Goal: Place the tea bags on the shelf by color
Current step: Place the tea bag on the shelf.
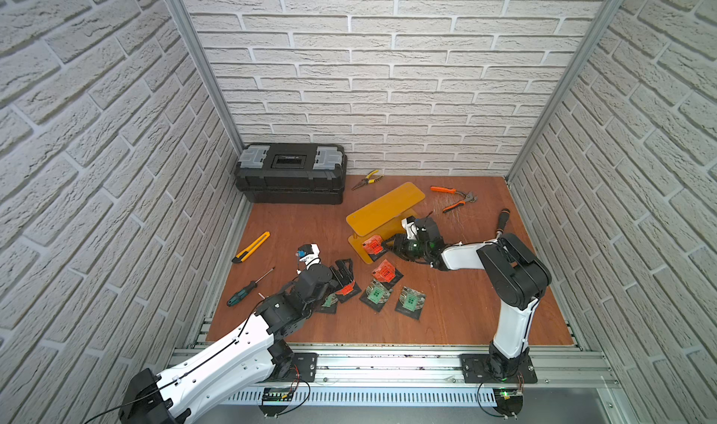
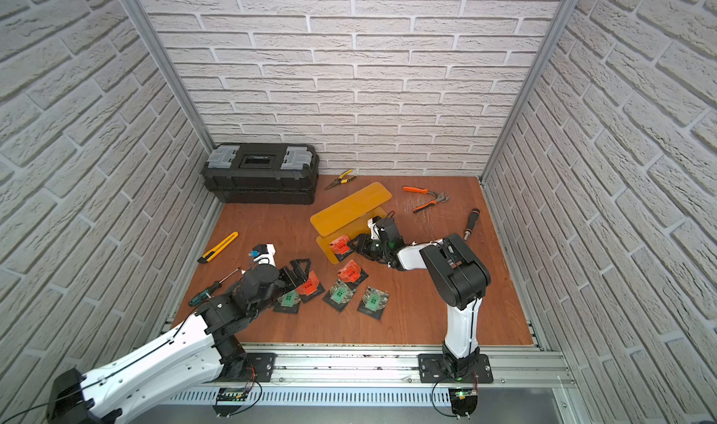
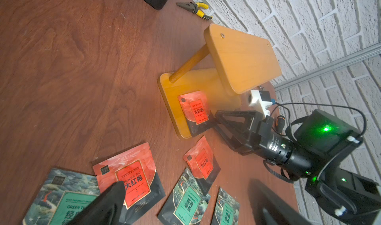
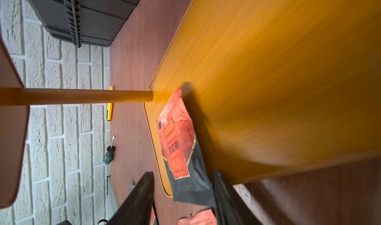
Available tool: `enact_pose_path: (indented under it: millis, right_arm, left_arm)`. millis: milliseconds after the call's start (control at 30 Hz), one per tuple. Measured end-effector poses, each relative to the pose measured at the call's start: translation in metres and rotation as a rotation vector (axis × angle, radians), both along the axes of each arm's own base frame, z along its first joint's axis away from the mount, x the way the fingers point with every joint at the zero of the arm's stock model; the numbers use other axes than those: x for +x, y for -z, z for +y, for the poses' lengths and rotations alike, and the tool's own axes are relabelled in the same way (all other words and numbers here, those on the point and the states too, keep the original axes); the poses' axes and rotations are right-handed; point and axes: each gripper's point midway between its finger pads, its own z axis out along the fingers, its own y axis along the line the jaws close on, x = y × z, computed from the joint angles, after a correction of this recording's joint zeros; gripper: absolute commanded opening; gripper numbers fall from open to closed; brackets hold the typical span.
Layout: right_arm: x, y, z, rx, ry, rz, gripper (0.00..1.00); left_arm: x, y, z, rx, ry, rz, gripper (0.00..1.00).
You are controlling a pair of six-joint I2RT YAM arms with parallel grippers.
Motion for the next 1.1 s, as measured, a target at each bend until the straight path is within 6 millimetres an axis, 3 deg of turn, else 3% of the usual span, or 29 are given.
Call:
enact_pose_path:
  millis: [167,367,1100]
  right_arm:
    - [-0.001,0.0,-0.003,-0.022,0.003,0.0,0.51]
    - [-0.002,0.0,-0.004,-0.03,-0.002,-0.003,0.41]
    - [0.002,-0.009,0.012,0.007,-0.008,-0.02,0.42]
  left_arm:
    - [0.0,0.0,0.0,0.0,0.0,0.0,0.98]
    - [-0.001,0.004,0.001,0.006,0.0,0.006,0.99]
    - [-0.004,-0.005,0.006,-0.019,-0.006,-0.019,0.99]
